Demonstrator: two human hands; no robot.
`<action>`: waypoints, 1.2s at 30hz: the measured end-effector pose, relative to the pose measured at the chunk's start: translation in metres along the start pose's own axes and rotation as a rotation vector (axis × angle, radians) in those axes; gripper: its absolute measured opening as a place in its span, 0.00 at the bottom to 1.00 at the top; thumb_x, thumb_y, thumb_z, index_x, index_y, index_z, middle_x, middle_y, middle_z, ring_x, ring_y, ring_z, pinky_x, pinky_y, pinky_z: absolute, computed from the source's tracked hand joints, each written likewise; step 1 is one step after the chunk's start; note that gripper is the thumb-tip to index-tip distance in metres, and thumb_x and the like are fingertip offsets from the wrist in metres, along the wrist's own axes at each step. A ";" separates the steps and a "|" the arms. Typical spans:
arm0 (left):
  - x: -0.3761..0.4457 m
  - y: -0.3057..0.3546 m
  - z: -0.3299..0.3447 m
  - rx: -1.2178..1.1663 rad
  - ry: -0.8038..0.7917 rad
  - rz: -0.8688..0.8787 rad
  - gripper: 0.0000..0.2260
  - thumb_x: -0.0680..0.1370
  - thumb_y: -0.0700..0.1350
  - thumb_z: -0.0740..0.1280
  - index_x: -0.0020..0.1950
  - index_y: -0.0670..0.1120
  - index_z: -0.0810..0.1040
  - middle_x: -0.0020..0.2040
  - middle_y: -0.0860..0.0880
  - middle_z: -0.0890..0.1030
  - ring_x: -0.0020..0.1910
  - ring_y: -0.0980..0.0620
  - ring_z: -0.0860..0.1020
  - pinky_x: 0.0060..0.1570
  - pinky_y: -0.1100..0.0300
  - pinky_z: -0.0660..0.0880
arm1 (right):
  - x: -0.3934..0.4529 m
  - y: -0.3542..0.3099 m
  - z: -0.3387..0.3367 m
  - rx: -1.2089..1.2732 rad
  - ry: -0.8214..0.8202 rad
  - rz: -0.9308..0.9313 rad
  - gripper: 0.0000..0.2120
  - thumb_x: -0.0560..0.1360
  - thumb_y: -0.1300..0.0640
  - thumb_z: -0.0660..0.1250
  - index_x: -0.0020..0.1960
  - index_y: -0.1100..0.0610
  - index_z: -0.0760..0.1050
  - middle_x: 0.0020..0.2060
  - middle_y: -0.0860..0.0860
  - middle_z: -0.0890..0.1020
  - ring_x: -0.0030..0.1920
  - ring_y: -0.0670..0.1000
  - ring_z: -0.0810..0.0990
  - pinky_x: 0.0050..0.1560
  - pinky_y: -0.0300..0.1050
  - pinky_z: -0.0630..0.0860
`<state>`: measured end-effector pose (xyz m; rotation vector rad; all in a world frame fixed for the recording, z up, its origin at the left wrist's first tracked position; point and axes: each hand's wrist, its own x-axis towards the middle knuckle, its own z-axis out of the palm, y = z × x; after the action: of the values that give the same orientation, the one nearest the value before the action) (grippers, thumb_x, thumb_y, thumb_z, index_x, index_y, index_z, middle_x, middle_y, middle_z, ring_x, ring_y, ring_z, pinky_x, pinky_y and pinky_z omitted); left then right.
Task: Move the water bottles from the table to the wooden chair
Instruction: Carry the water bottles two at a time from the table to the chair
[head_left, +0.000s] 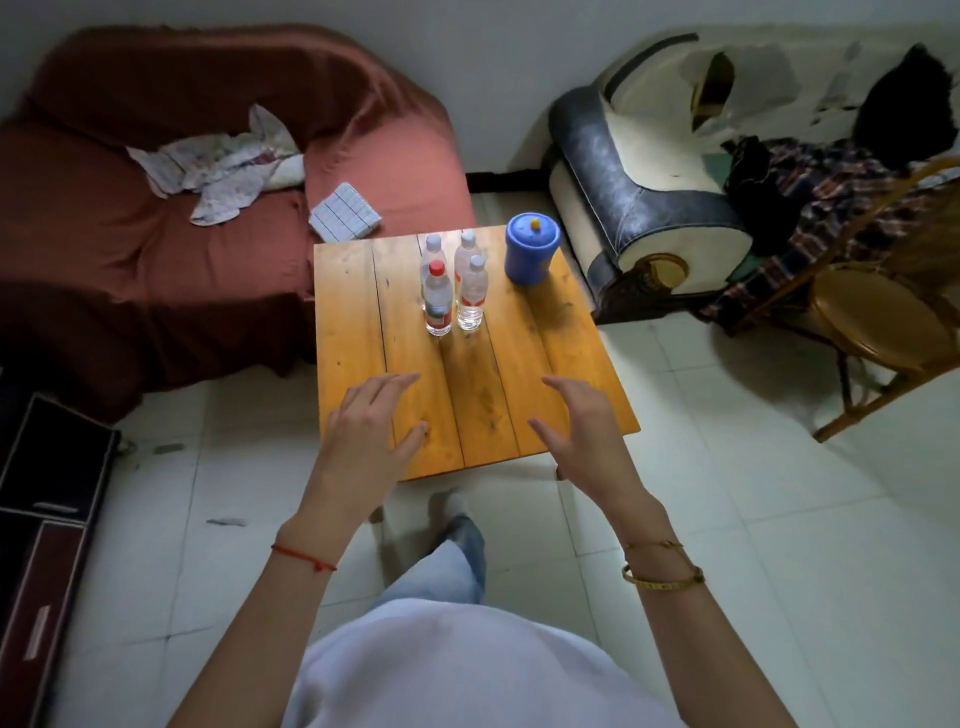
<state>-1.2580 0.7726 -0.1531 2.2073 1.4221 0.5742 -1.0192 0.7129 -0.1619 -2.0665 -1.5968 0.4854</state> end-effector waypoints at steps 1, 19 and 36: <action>0.014 -0.003 0.003 -0.004 -0.003 -0.011 0.24 0.75 0.47 0.68 0.71 0.50 0.68 0.65 0.50 0.74 0.67 0.51 0.69 0.65 0.49 0.70 | 0.014 0.002 0.001 0.000 -0.004 -0.004 0.26 0.74 0.52 0.69 0.70 0.54 0.67 0.65 0.51 0.74 0.67 0.51 0.69 0.65 0.42 0.66; 0.208 -0.056 0.007 0.003 -0.048 -0.100 0.27 0.76 0.48 0.68 0.73 0.52 0.64 0.68 0.51 0.72 0.68 0.52 0.68 0.67 0.44 0.69 | 0.218 -0.011 0.020 0.029 0.006 -0.036 0.25 0.75 0.54 0.69 0.69 0.56 0.68 0.64 0.52 0.75 0.66 0.51 0.69 0.65 0.41 0.65; 0.288 -0.079 0.044 0.022 -0.072 -0.185 0.25 0.76 0.46 0.67 0.72 0.49 0.65 0.67 0.49 0.72 0.67 0.50 0.69 0.66 0.51 0.67 | 0.327 0.010 0.063 -0.052 -0.103 -0.086 0.23 0.74 0.54 0.69 0.67 0.57 0.69 0.61 0.54 0.76 0.63 0.53 0.72 0.62 0.45 0.70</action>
<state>-1.1810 1.0597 -0.2050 2.0623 1.5806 0.4131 -0.9621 1.0373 -0.2149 -2.0301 -1.7675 0.5326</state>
